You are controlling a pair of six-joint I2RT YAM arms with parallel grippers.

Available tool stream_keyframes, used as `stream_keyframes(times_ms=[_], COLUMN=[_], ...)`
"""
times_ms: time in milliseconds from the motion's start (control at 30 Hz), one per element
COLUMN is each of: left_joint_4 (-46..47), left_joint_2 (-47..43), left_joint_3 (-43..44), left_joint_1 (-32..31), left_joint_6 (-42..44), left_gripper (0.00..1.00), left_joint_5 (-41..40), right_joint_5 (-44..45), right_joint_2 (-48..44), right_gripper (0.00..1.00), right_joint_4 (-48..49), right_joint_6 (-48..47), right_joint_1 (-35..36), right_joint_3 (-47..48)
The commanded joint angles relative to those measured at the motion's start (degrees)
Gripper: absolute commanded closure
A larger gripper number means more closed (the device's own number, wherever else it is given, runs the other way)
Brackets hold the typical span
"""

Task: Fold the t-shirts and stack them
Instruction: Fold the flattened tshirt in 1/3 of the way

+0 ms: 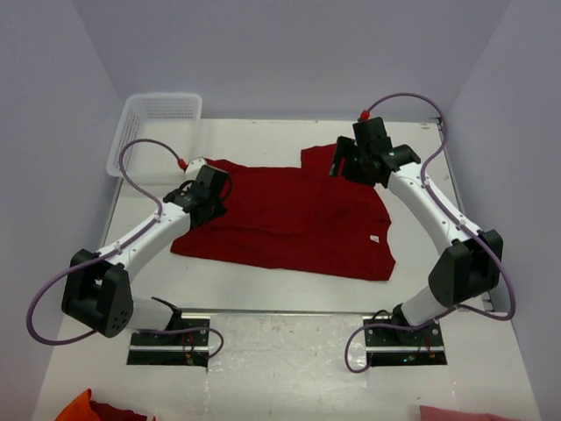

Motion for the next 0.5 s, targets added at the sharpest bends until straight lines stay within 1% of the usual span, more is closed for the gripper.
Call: stream_keyframes(times_ms=[0,33,67,100,133,167,200,233,300,333,367,400,433,467], left_joint_4=[-1.03,-1.38,-1.91,-2.18,-2.01,-3.05,-3.41,-3.32,-3.32,-3.84,-5.15,-5.25,-5.17,-3.86], left_joint_2=[3.76,5.26,8.67,10.44,12.11,15.61,17.21,18.71,22.75,24.07,26.43,27.24,27.77,27.95], left_joint_3=[10.15,12.28,14.57,19.46,21.60,24.06,28.52,30.13,34.17,35.41,37.42,37.79,37.79,36.49], left_joint_1=[0.01,0.01,0.44,0.62,0.89,1.67,2.03,2.81,3.87,4.31,5.19,5.37,5.37,5.37], left_joint_6=[2.31,3.28,3.90,4.51,6.26,6.80,7.15,8.98,10.84,12.06,12.25,12.43,12.86,12.87], left_gripper=[0.69,0.65,0.62,0.62,0.61,0.60,0.59,0.59,0.58,0.59,0.64,0.83,0.96,1.00], left_joint_5=[-7.37,-8.34,-8.70,-7.83,-7.39,-7.03,-7.03,-6.94,-6.24,-5.46,-5.01,-3.96,-3.17,-2.03], right_joint_5=[5.76,7.16,8.22,9.36,10.50,10.77,10.51,9.90,7.10,5.34,2.28,1.64,1.29,-1.68], right_joint_2=[4.16,5.74,6.71,7.50,8.47,10.57,11.72,13.03,15.68,16.12,16.82,17.09,17.18,16.92], right_gripper=[0.23,0.25,0.30,0.32,0.34,0.34,0.34,0.36,0.40,0.54,0.79,1.00,1.00,1.00], right_joint_4=[-5.43,-5.61,-5.61,-5.78,-5.87,-6.31,-6.75,-8.41,-8.86,-8.17,-7.72,-7.63,-6.68,-5.36], right_joint_6=[-4.52,-4.87,-5.31,-5.49,-6.10,-6.89,-7.16,-7.33,-7.51,-7.60,-7.16,-6.38,-5.76,-5.58], right_joint_1=[-0.60,-0.78,-1.30,-1.66,-2.01,-3.05,-3.76,-4.46,-6.22,-6.66,-7.36,-7.55,-7.55,-7.37], right_joint_3=[5.72,7.12,7.92,8.71,10.81,11.96,13.27,16.25,18.38,18.47,18.39,18.21,17.17,15.94])
